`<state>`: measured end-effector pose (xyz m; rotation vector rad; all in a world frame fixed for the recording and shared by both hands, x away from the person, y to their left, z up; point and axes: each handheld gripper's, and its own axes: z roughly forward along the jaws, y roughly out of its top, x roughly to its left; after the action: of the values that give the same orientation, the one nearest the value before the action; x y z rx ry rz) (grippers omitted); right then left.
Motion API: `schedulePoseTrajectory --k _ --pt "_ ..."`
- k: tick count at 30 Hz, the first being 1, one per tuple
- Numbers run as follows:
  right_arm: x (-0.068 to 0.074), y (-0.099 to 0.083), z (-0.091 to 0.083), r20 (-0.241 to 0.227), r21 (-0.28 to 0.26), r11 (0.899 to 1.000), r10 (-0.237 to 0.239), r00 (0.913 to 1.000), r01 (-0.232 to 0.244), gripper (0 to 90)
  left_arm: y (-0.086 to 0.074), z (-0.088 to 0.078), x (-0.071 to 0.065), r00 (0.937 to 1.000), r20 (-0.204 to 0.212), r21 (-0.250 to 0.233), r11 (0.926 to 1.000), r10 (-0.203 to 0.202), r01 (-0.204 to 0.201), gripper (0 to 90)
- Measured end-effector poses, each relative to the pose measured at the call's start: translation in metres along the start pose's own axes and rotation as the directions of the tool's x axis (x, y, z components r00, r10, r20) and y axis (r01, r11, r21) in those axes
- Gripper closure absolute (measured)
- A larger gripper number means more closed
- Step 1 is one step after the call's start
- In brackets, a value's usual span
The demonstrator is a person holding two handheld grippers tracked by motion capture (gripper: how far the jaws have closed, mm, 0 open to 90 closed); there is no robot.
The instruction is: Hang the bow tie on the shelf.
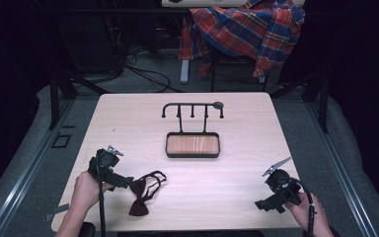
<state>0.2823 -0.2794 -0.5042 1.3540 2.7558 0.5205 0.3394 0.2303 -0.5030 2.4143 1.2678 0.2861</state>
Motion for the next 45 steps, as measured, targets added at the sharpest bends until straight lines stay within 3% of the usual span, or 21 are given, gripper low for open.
schedulePoseTrajectory --k 12,21,23,28,34,45 --pt "0.001 0.001 0.001 0.012 0.011 1.000 -0.001 0.9999 0.000 15.4 0.005 0.000 0.002 0.9994 0.033 -0.046 0.9989 -0.007 0.008 0.0" --pt "0.001 0.001 0.001 0.011 0.014 1.000 0.001 0.9999 -0.001 15.4 0.009 0.006 0.004 0.9990 0.044 -0.048 0.9988 -0.008 0.010 0.0" --pt "0.001 0.002 0.002 0.014 0.012 1.000 -0.004 0.9999 0.003 15.4 0.011 0.011 0.002 0.9993 0.037 -0.012 0.9999 0.003 -0.003 0.0" --pt "0.005 0.005 0.005 0.006 0.025 0.999 -0.025 0.9997 0.025 15.5 0.014 0.014 -0.002 0.9985 0.047 -0.013 0.9995 0.029 -0.028 0.0" --pt "0.004 0.004 0.004 0.010 0.017 1.000 -0.010 0.9999 0.010 15.4 0.019 0.021 -0.009 0.9969 0.061 0.016 0.9986 0.050 -0.051 0.0" --pt "0.004 0.004 0.005 0.004 0.019 1.000 -0.015 0.9999 0.015 15.5 0.033 0.030 -0.030 0.9911 0.062 -0.011 0.9930 0.118 -0.118 0.1"
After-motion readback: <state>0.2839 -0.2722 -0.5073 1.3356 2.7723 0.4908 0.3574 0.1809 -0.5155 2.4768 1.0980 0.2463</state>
